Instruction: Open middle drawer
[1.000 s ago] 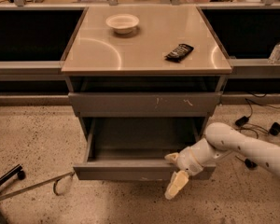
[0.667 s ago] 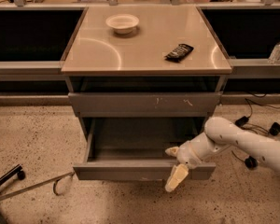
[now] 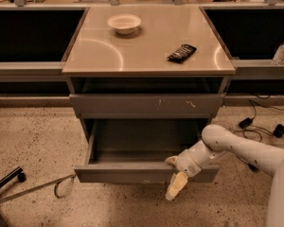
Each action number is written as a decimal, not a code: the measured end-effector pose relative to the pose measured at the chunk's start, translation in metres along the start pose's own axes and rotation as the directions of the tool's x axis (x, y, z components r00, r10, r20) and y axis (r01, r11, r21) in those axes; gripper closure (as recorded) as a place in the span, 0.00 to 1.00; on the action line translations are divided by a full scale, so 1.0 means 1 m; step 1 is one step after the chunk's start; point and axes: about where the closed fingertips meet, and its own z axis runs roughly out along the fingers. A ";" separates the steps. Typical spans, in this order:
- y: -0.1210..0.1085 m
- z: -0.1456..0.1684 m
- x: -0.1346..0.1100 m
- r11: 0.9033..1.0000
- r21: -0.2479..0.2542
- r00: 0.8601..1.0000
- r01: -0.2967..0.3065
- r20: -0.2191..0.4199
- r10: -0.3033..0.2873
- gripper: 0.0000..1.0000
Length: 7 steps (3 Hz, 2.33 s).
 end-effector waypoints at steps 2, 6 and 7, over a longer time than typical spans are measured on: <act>0.046 0.011 0.007 0.998 -0.050 0.998 -0.044 0.039 0.046 0.00; 0.099 0.026 0.006 0.981 -0.186 0.997 -0.050 0.054 0.061 0.00; 0.099 0.026 0.006 0.981 -0.187 0.997 -0.050 0.053 0.061 0.00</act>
Offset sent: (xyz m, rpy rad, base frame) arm -0.1166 0.0041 0.0270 0.0822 0.1238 -0.0431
